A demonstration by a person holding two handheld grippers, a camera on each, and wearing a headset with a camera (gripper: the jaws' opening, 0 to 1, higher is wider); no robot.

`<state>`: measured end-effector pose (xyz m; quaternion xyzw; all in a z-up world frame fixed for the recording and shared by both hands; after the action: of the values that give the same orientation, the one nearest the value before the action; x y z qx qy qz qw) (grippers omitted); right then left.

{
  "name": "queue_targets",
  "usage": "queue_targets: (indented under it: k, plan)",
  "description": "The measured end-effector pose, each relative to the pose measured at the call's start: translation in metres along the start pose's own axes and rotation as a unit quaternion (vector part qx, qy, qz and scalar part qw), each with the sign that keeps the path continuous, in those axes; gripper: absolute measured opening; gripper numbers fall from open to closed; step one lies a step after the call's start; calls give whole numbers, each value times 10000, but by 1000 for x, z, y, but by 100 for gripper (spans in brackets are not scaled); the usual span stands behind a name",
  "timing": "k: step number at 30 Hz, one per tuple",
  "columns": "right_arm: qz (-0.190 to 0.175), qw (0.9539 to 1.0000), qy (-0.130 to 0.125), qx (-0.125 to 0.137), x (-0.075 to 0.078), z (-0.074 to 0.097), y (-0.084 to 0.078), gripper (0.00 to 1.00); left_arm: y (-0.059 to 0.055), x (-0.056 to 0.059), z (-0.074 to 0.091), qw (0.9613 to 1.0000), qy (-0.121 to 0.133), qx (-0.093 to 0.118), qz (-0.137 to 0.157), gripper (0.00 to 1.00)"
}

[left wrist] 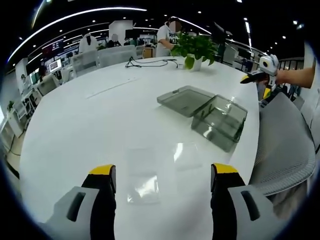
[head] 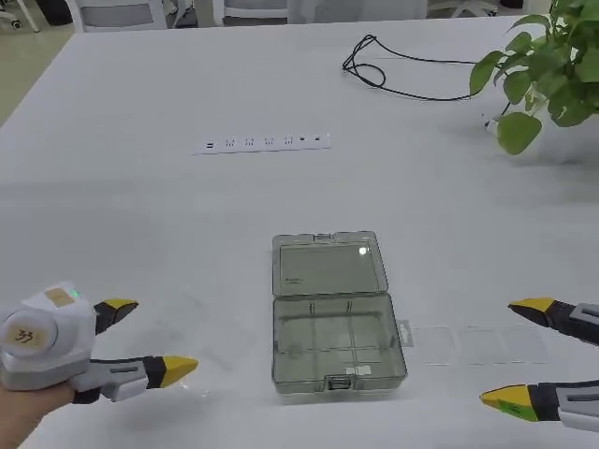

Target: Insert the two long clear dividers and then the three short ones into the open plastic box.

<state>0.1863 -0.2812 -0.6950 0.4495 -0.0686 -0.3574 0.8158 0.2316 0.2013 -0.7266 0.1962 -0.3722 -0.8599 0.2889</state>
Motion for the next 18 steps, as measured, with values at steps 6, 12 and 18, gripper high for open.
queue_targets:
  k: [6,12,18]
  plan:
    - [-18,10000,-27,12,1,0,0,78,-4,-5,-3,9996,84,-231,150,67]
    - [-40,10000,-32,16,0,0,-1,77,-9,-9,-9,9981,119,-544,261,55]
    - [-56,10000,-44,32,0,1,0,77,-14,-12,-15,9961,77,-835,272,50]
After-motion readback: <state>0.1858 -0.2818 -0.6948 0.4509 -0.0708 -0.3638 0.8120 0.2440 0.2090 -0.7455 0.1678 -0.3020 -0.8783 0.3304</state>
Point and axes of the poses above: the centre of the closed fingertips' face, and the gripper's own axes: z roughly backward along the fingers, x roughly to its right, y roughly out of its top, the point moved 10 cm from there along z, roughly backward along the fingers, and after that the axes turned 13 degrees about -z, right-handed, at the moved point
